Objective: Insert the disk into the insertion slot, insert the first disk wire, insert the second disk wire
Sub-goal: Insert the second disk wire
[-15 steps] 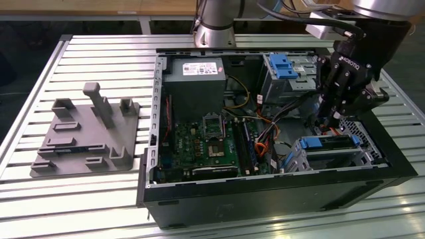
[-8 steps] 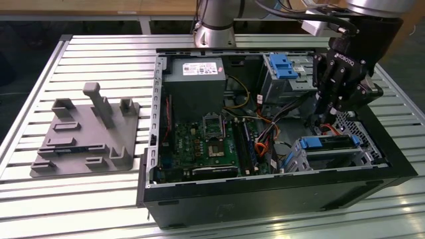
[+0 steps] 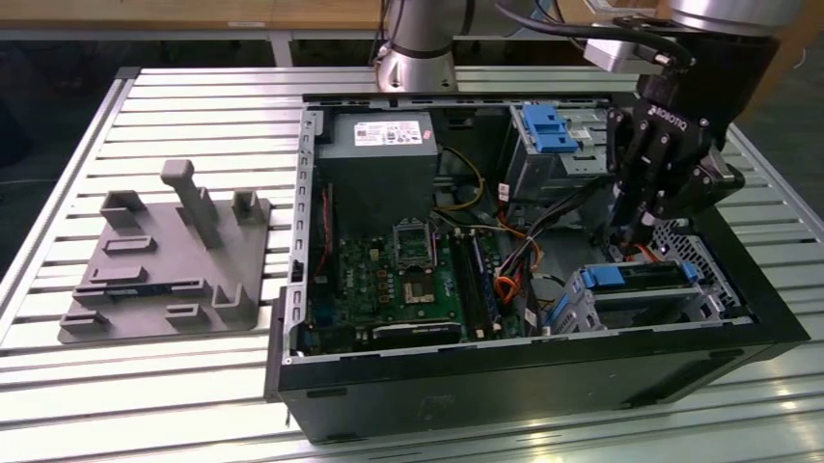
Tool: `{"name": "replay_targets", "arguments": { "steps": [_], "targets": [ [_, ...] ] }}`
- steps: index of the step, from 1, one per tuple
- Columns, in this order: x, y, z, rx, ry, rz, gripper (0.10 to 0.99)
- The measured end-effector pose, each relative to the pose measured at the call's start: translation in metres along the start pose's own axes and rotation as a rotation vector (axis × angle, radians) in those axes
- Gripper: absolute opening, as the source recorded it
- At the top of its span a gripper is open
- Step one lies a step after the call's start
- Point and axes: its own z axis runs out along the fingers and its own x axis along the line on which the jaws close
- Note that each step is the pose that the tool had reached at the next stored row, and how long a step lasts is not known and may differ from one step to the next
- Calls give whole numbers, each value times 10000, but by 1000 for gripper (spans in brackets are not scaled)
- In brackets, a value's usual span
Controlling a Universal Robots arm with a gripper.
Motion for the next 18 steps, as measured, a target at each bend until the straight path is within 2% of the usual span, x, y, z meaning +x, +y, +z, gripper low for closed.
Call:
{"name": "replay_targets", "arguments": {
  "steps": [3,11,13,14,18],
  "targets": [
    [-5,-1,19,-2,25,2,337],
    [-6,-2,24,-2,24,1,337],
    [-7,-2,25,-2,24,1,322],
    [-7,-2,26,-2,24,1,251],
    [-9,-4,36,-2,21,11,251]
  ]
}}
